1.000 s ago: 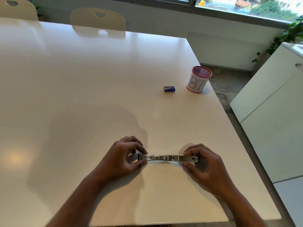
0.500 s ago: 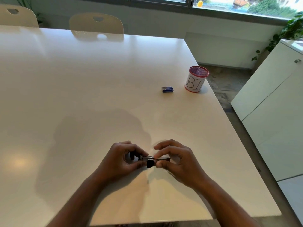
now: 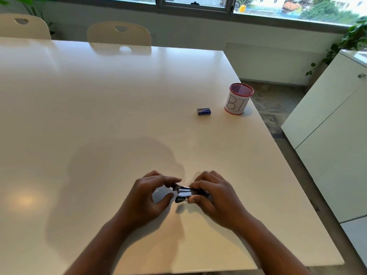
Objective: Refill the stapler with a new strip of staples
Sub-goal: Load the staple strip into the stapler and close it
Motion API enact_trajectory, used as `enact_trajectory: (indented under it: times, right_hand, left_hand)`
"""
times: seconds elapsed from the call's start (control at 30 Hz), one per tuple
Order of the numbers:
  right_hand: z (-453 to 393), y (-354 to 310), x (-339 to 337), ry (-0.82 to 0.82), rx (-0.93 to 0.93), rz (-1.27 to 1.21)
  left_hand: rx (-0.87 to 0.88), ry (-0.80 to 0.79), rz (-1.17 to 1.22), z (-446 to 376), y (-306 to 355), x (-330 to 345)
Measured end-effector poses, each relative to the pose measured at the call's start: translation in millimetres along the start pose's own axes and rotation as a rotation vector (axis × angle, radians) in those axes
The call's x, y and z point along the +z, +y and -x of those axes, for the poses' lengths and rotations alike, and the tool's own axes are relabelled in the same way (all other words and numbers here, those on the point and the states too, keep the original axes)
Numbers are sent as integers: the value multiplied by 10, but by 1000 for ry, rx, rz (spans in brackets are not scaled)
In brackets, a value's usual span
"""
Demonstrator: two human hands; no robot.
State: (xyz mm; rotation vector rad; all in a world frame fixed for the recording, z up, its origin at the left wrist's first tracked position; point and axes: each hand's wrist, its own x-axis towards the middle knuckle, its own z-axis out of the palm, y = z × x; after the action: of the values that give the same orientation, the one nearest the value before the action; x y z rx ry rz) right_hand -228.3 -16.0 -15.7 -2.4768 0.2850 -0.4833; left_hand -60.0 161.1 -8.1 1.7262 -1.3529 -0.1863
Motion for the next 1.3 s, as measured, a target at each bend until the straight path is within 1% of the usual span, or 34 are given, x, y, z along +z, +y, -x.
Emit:
enact_trajectory:
  times: [0.1, 0.17, 0.3, 0.37, 0.77, 1.13, 1.3]
  right_hand:
    - [30, 37, -33, 64, 3, 41]
    - [34, 45, -64, 109, -13, 70]
    - [27, 65, -127, 189, -40, 105]
    - [38, 91, -164, 213, -47, 116]
    - [81, 183, -133, 220, -67, 125]
    - [86, 213, -104, 231, -57, 150]
    - [106, 215, -122, 238, -52, 113]
  left_hand:
    - [21, -130, 26, -33, -28, -5]
    - [36, -168, 16, -73, -6, 31]
    - [39, -85, -4, -192, 45, 135]
    - [32, -67, 0, -233, 64, 173]
    - [-24, -57, 26, -219, 80, 255]
    - [-36, -75, 2, -222, 55, 277]
    - [-43, -72, 7, -193, 35, 291]
